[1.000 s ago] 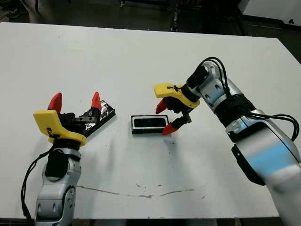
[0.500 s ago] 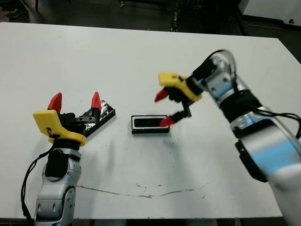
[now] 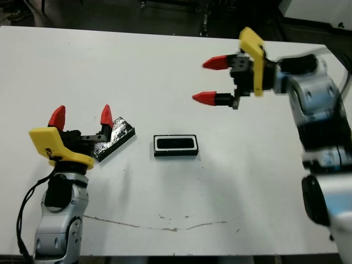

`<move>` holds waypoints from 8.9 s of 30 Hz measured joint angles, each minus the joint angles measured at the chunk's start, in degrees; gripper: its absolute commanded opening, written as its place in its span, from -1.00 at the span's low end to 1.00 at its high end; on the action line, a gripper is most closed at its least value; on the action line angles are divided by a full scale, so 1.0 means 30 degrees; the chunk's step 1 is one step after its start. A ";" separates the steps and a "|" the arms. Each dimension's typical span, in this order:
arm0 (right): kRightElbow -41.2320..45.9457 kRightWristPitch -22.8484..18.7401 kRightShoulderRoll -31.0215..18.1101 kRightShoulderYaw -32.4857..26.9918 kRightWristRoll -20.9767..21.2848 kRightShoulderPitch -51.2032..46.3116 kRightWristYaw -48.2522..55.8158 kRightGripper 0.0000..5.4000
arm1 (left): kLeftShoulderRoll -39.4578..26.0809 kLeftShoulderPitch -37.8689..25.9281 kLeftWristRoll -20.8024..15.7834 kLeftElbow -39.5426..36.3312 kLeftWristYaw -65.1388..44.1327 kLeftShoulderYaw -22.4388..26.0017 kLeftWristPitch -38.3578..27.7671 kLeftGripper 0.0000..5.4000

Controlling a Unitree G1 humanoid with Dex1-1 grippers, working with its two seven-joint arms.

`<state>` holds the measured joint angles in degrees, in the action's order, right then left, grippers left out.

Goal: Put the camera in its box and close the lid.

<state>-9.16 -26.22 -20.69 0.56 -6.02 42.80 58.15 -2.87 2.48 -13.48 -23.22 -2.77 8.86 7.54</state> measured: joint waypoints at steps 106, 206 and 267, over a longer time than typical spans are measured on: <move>1.0361 0.2551 0.3938 -0.0476 -0.2990 -1.4421 -1.3744 -0.99 | -1.1481 -0.9171 -0.1696 0.5289 -1.1609 -0.4987 1.5134 1.00; 1.0584 0.2450 0.3946 -0.0362 -0.3240 -1.4884 -1.3713 -1.00 | -1.1915 -1.2462 -0.0045 1.0707 -1.8342 -0.5512 0.7878 0.17; 1.0547 0.2416 0.3964 -0.0129 -0.3261 -1.5105 -1.3753 -1.00 | -0.6920 -1.5224 0.1859 1.8298 -2.4451 -0.8602 0.3394 0.17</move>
<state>22.48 -18.98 -8.80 0.17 -15.81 -2.51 16.89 -23.63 -43.19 -7.91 31.67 -76.12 -16.95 17.72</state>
